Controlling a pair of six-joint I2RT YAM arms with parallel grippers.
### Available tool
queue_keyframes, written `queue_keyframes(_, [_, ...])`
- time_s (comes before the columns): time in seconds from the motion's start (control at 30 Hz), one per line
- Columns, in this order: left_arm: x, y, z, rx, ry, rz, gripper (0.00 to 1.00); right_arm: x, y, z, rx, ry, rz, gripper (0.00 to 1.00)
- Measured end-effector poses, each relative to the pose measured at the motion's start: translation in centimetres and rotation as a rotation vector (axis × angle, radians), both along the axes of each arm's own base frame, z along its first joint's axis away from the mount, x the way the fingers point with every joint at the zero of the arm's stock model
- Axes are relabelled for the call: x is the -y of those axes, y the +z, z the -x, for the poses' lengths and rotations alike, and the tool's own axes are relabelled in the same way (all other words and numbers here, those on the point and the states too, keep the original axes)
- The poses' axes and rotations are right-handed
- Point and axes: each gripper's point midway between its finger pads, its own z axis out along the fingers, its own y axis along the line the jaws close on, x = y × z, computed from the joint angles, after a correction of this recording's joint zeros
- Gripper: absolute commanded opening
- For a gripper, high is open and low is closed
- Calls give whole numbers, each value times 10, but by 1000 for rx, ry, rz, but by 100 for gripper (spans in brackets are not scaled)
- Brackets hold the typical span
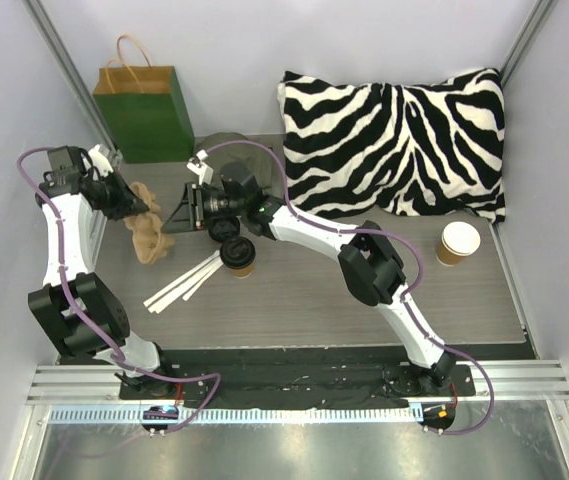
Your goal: Pack the takeout coffee
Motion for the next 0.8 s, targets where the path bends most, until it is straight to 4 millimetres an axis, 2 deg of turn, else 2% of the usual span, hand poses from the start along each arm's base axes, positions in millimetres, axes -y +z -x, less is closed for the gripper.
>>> queue_keyframes(0.37, [5,3,-1,6,-3,35,0,-3,2,8,6,21,-15,28])
queue_keyframes(0.63, [5,3,-1,9,-4,34,0,-2,-6,10,-9,26,1,31])
queue_keyframes(0.8, [5,3,-2,11,-4,33,0,3,-10,2,-7,11,13,32])
